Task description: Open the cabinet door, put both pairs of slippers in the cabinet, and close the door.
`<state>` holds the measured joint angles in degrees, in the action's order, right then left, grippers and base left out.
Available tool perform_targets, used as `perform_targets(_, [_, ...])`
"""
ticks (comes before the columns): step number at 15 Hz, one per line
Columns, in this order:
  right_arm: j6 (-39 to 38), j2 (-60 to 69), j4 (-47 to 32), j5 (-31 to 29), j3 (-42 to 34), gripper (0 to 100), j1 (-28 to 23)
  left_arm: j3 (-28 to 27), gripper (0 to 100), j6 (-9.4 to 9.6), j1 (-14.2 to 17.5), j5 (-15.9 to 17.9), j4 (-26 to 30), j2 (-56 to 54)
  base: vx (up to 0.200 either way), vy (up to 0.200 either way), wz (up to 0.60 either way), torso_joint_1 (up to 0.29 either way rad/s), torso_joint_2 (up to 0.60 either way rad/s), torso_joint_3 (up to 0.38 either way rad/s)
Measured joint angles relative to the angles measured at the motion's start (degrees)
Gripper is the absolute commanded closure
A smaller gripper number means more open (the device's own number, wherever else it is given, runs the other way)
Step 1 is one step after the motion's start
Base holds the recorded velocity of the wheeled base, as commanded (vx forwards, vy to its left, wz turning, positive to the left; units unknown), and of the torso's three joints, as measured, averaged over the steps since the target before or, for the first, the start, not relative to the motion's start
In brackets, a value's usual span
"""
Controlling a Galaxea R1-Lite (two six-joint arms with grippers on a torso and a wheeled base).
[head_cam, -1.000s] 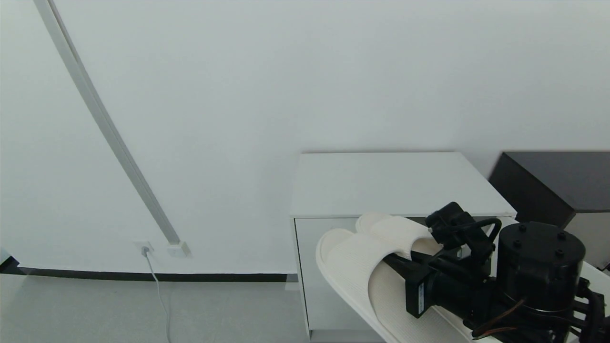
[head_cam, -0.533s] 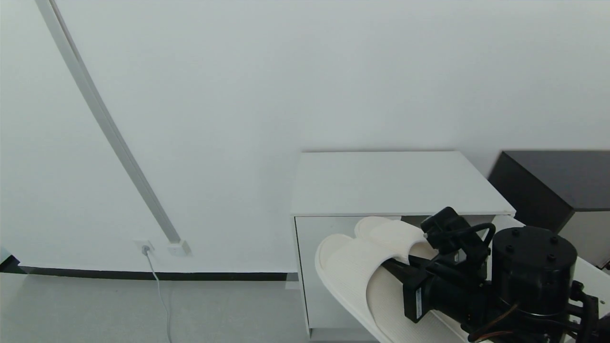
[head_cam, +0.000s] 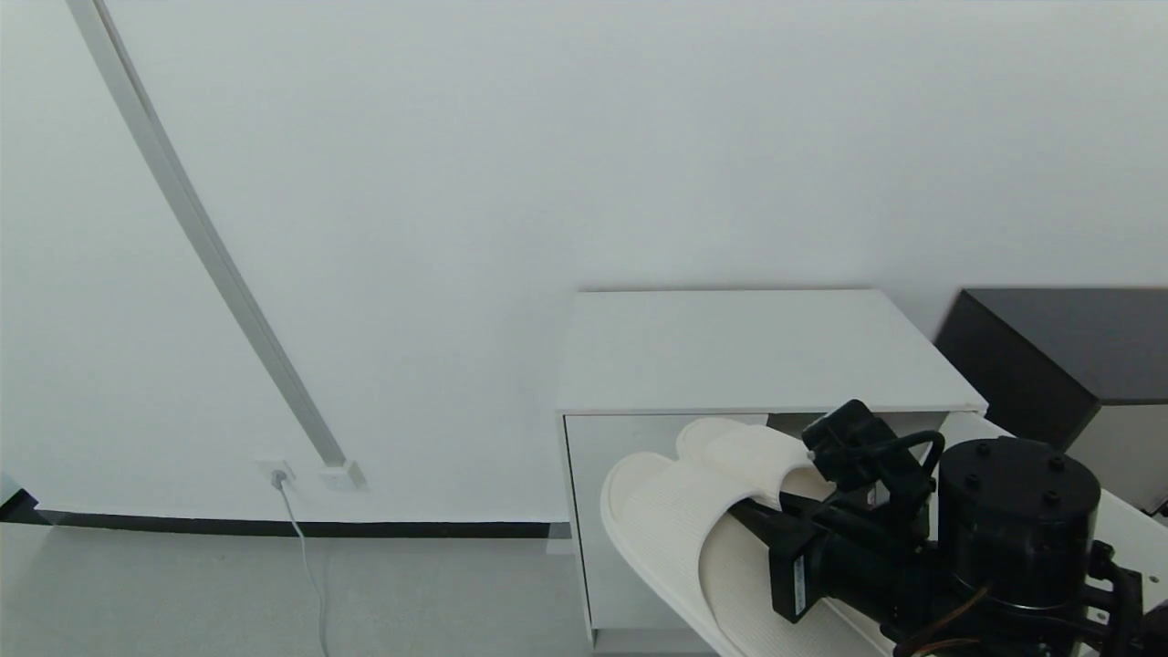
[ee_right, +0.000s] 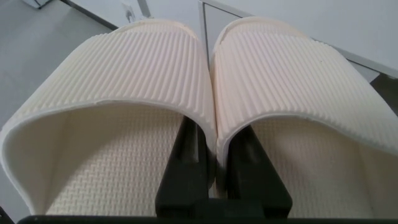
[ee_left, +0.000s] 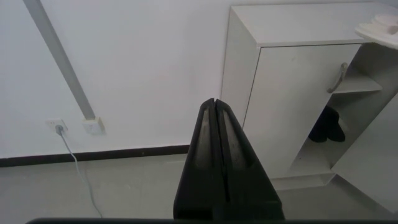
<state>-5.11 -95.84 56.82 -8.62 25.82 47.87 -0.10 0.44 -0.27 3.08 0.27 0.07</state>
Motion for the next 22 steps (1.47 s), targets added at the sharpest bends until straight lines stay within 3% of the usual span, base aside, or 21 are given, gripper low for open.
perform_targets(18, [0.00, -0.21, 0.18, 0.04, -0.60, 100, -0.05, 0.00, 100, -0.01, 0.00, 0.00, -0.02, 0.00, 0.000, -0.200, 0.00, 0.004, 0.00, 0.004])
perform_targets(22, [-0.09, -0.16, 0.51, -0.02, -0.66, 100, -0.28, 0.00, 100, 0.00, 0.06, 0.02, -0.02, 0.00, 0.000, 0.000, 0.00, 0.000, 0.00, 0.000])
